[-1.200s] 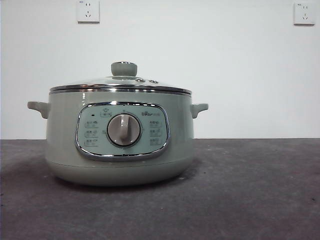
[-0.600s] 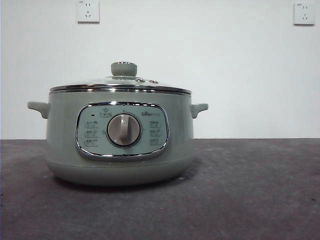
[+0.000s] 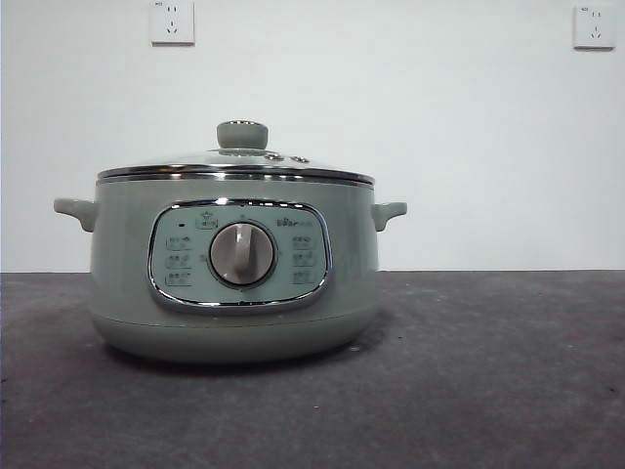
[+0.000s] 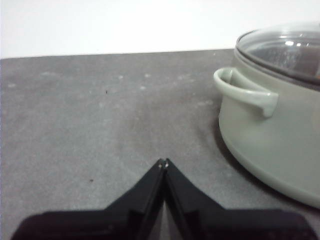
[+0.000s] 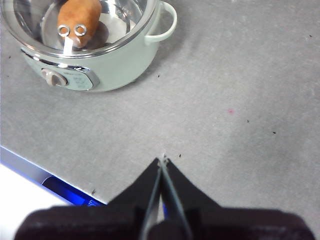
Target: Pick up the potato,open the lid,put the potato in the pot,close the lid
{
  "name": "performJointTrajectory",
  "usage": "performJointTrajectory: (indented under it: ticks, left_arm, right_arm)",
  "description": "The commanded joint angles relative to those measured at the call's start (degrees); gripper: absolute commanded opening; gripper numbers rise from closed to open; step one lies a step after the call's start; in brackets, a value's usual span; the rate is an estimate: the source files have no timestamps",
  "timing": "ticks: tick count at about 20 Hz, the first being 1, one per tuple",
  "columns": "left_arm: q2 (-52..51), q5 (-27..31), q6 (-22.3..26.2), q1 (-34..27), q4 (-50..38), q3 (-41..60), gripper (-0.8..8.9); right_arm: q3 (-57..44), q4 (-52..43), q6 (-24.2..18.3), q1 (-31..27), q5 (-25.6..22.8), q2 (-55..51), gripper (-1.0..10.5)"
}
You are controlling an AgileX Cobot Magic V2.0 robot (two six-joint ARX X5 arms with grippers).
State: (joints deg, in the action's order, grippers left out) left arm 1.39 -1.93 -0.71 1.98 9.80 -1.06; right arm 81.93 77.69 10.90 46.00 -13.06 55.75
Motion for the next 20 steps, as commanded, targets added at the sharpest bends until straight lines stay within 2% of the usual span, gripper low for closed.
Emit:
performJointTrajectory:
  ticks: [1,6,8,10,11,12,14,16,18,20]
  left_arm:
    - [0.7,0.0,-0.5,-0.2,-0.4,0.6,-0.03]
    - [2.6,0.0,-0.5,-0.2,-0.4,0.6,-0.03]
    - [3.2,0.0,-0.5,-0.2,-0.3,0.6,-0.03]
    - [3.5,0.0,-0.5,-0.2,-0.3,0.6,-0.03]
    - [3.7,0.0,-0.5,-0.2,-0.3,0.6,-0.03]
    - [3.8,0.0,-0.5,-0.2,-0.3,0.6,-0.03]
    - [3.8,0.0,-0.5,-0.2,-0.3,0.6,-0.03]
    - [3.8,0.0,-0.5,-0.2,-0.3,0.6,-0.03]
    - [3.8,0.0,-0.5,-0.2,-0.3,0.6,-0.03]
    - [3.8,0.0,-0.5,-0.2,-0.3,0.6,-0.03]
  right_arm:
    - [-0.7,1.4,-0.2,0.1,0.0,0.0,0.0]
    - [-0.7,1.4,-0.2,0.1,0.0,0.0,0.0]
    - [-0.7,1.3,-0.2,-1.0,-1.6,-0.4,0.0]
    - [-0.9,1.3,-0.8,-5.0,-1.6,-0.9,0.0]
    - [-1.7,1.0,-3.2,-8.7,-1.8,-1.9,0.0]
    - [-3.8,-1.7,-3.6,-12.5,-1.6,-3.7,0.0]
    - [-13.0,-14.2,-3.3,-20.5,-0.7,-10.1,0.0]
    - [-27.2,-31.3,-2.3,-28.5,3.0,-19.7,0.0]
    - [-42.2,-46.4,-2.1,-34.9,6.5,-29.5,0.0]
    - [-55.8,-57.2,-3.4,-39.9,7.3,-38.5,0.0]
